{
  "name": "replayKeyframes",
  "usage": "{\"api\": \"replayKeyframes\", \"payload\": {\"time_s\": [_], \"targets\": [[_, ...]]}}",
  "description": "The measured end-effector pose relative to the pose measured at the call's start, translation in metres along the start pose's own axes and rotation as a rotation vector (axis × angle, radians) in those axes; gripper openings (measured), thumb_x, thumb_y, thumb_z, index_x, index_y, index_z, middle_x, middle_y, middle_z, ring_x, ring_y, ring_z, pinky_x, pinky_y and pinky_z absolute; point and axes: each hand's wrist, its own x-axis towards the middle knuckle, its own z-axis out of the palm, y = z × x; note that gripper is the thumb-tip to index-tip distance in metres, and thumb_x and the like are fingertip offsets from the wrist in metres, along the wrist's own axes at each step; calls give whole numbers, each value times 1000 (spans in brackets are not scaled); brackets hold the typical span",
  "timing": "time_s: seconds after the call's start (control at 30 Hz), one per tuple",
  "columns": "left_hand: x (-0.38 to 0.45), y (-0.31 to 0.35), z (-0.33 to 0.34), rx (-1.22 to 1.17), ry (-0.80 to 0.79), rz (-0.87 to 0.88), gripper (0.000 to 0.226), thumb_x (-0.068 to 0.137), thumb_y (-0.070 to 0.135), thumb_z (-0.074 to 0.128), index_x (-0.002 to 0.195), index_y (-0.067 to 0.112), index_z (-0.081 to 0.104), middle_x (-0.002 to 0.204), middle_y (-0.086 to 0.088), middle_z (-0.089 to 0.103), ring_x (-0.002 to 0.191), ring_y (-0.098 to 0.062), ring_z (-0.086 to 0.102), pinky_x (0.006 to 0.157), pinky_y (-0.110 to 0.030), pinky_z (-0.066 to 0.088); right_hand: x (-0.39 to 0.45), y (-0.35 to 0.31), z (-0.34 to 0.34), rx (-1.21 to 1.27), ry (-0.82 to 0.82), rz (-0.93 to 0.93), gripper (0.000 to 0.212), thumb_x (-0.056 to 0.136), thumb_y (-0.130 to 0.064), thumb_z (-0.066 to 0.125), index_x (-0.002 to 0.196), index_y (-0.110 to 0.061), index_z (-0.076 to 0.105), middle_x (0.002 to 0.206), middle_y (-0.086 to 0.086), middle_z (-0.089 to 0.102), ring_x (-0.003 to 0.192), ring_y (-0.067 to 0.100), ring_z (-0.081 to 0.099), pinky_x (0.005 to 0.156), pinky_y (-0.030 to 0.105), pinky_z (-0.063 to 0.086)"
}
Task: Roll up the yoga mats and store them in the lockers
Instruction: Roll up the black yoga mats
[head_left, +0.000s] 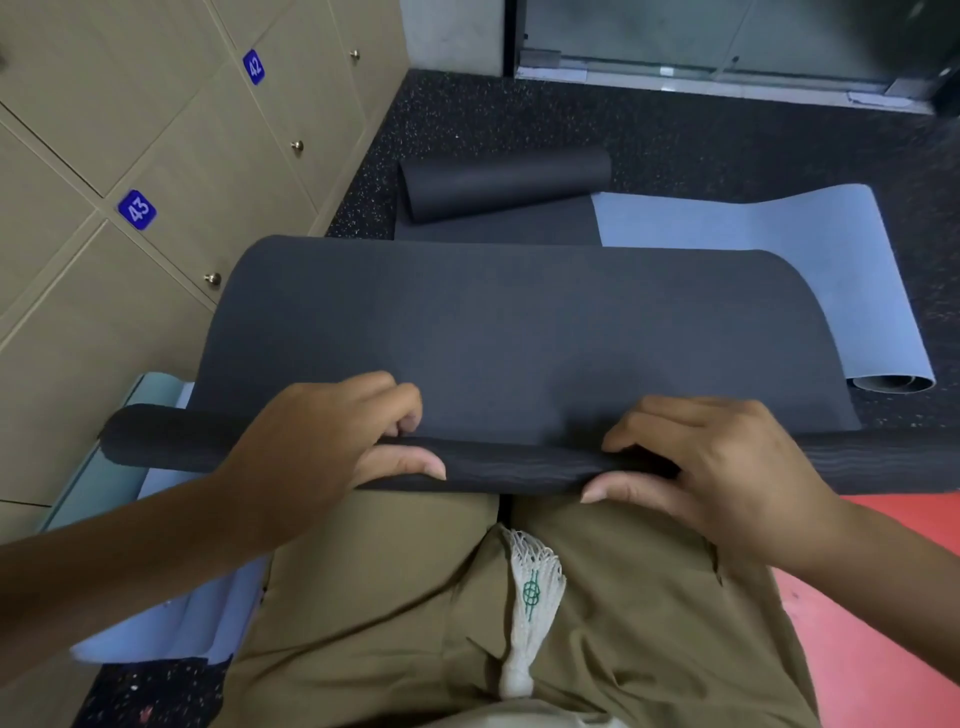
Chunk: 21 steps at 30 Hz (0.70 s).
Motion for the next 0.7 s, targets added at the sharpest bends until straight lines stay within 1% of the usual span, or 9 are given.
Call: {"api": "replayKeyframes", "payload": {"time_s": [0.07, 0.13, 0.2, 0.3, 0.37, 0.47, 0.5, 0.6, 0.7], "targets": [[3, 1, -1, -82, -15, -78, 49, 83, 74, 54, 80, 25, 52, 73, 15, 47, 64, -8, 48, 52, -25, 41, 9, 5, -5, 80, -57, 55, 47, 90, -69, 59, 85, -23, 71, 76, -12, 64, 63, 10, 61, 55, 32, 50], [3, 2, -1, -70, 8, -108, 48, 83, 72, 54, 80, 24, 55, 75, 16, 48, 71, -4, 46, 56, -21, 37, 17, 10, -8, 155, -112, 114, 47, 85, -74, 59, 81, -29, 70, 73, -14, 64, 62, 5, 59, 57, 28, 47], [2, 4, 0, -20, 39, -85, 50, 88, 68, 52, 78, 19, 59, 76, 14, 52, 72, -6, 45, 62, -25, 36, 24, 13, -10, 225, -171, 171, 48, 79, -78, 61, 80, -30, 69, 73, -15, 65, 65, 4, 61, 59, 24, 45], [-3, 8, 4, 47, 109, 25, 42, 98, 48, 58, 79, 12, 66, 80, 2, 61, 72, -23, 54, 66, -36, 43, 32, 16, -11, 301, -250, 253, 50, 73, -81, 63, 78, -31, 69, 74, -15, 66, 68, 7, 63, 59, 24, 45], [-7, 10, 8, 123, 148, 116, 41, 102, 42, 59, 82, 8, 69, 84, -5, 65, 71, -28, 57, 67, -40, 48, 34, 16, -13, 326, -282, 296, 53, 68, -84, 63, 80, -33, 69, 79, -18, 66, 72, 8, 64, 60, 25, 46], [-11, 8, 10, 153, 114, 160, 51, 92, 59, 65, 98, 9, 63, 91, -8, 68, 82, -25, 55, 76, -35, 46, 35, 16, -14, 314, -278, 320, 55, 64, -86, 64, 82, -34, 69, 86, -22, 65, 77, 6, 63, 61, 24, 46], [-11, 7, 10, 153, 98, 158, 53, 90, 62, 65, 101, 10, 61, 92, -7, 68, 84, -24, 54, 78, -34, 45, 36, 17, -14, 305, -274, 339, 55, 64, -86, 66, 82, -34, 69, 89, -21, 64, 80, 6, 63, 63, 25, 47], [-5, 6, 8, 109, 65, 91, 53, 93, 61, 61, 92, 9, 69, 92, -4, 67, 81, -24, 59, 75, -35, 46, 39, 19, -14, 251, -263, 400, 54, 59, -84, 65, 80, -34, 68, 92, -17, 61, 89, 6, 59, 70, 29, 48], [2, 7, 4, 27, 4, -19, 52, 95, 65, 52, 88, 15, 67, 87, 5, 63, 76, -19, 59, 70, -32, 43, 40, 20, -12, 178, -201, 366, 53, 69, -86, 60, 78, -34, 64, 80, -15, 58, 86, 6, 56, 69, 25, 44]]}}
